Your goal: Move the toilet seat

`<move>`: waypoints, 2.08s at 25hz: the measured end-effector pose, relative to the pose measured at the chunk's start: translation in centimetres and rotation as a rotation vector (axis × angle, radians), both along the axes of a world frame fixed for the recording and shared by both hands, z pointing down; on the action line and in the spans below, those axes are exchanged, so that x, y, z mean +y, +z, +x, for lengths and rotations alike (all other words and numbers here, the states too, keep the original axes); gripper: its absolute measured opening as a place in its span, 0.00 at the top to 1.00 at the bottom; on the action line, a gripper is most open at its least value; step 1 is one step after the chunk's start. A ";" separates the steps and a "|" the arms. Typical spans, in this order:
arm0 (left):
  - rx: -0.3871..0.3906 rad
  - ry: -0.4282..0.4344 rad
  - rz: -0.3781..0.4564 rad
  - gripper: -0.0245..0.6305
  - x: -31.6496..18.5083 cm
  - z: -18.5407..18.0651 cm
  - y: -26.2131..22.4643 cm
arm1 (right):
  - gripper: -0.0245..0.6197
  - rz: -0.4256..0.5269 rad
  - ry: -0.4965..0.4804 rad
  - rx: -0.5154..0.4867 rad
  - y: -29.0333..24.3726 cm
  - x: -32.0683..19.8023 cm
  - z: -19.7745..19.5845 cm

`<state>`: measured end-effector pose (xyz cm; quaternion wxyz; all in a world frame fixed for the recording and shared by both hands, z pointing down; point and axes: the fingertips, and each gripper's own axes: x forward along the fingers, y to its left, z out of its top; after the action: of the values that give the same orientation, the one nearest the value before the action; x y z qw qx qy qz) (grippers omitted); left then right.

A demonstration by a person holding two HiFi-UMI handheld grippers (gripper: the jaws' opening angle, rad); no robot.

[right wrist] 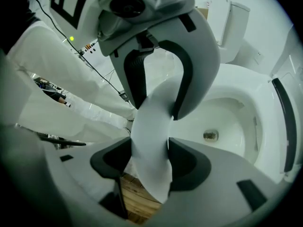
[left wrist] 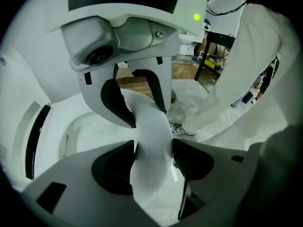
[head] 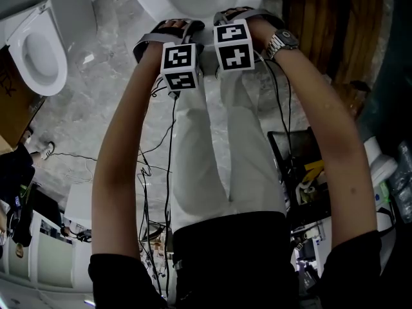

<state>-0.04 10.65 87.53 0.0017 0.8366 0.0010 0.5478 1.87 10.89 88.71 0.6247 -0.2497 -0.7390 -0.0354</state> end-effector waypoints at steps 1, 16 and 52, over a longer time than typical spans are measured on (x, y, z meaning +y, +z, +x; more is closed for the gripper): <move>0.002 -0.001 0.011 0.56 0.0 0.0 -0.3 | 0.57 -0.005 0.000 0.001 -0.3 0.0 0.0; -0.015 -0.018 0.196 0.55 -0.1 0.1 -3.4 | 0.57 -0.046 0.007 0.006 -4.2 -0.3 -0.1; -0.015 -0.011 0.298 0.60 -0.6 -0.6 -9.5 | 0.66 0.463 0.115 -0.369 -11.6 -0.8 0.7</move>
<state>-0.60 10.08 78.06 -0.1193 0.8234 -0.0849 0.5482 2.58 10.08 77.08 0.5210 -0.0479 -0.8253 -0.2125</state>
